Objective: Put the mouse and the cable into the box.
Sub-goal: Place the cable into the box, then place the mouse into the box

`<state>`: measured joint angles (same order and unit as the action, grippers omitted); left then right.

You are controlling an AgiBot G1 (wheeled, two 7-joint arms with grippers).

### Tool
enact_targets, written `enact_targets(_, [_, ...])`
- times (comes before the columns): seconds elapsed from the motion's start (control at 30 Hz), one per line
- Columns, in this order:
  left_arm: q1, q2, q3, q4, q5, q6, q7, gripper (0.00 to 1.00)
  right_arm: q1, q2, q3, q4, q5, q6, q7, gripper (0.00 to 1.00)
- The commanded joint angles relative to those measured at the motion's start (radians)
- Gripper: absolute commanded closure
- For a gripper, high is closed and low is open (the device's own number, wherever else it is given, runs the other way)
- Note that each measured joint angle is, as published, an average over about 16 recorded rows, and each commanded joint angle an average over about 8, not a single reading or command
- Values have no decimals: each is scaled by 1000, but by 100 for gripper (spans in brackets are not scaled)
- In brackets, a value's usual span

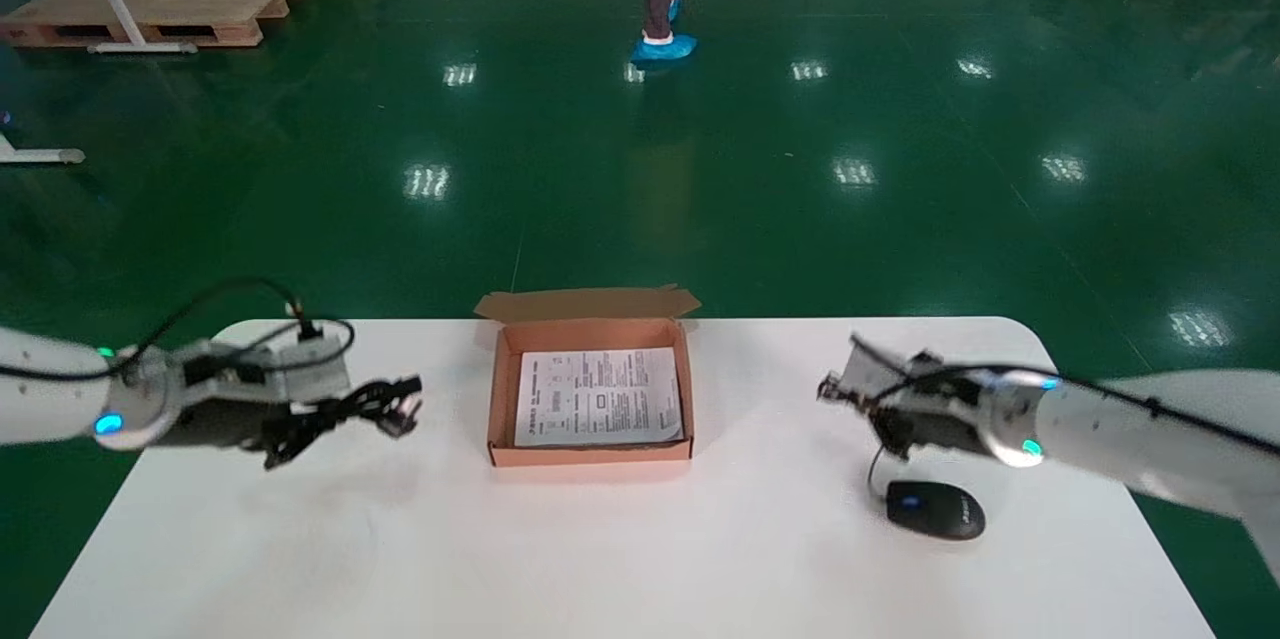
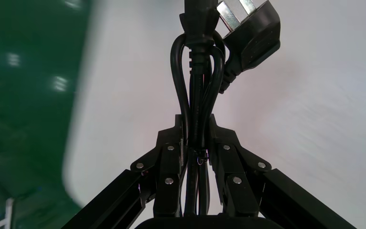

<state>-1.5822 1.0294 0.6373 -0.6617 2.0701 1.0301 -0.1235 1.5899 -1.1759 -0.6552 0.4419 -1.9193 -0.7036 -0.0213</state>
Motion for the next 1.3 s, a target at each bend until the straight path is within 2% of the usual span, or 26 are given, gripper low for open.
enact_targets(0.03, [-39,-13,-28,-2,-27,-4,-22,100,49,8,9,-34,-15,48,12,100])
enact_targets(0.23, [-103,123,-66,119,-122,-77,100,100,219,-23,58,-103,23,174,-21,100])
enact_targets(0.4, [-109,255,-80,247,-174,-138,194,100,315,-52,90,-137,62,223,-47,100])
enact_targets(0.5, [-106,298,-82,286,-188,-154,220,100,346,-62,100,-146,75,235,-54,100])
enact_targets(0.6, [-104,315,-81,300,-192,-161,227,100,358,-67,104,-149,81,238,-56,100])
enact_targets(0.97, [-98,288,-70,261,-169,-164,229,100,326,-58,95,-144,70,225,-51,100])
enact_targets(1.17, [-35,330,-4,182,-147,-293,396,100,328,-58,95,-145,71,226,-51,100])
enact_targets(1.3, [12,341,68,135,-187,-379,505,100,328,-58,95,-145,71,226,-51,100])
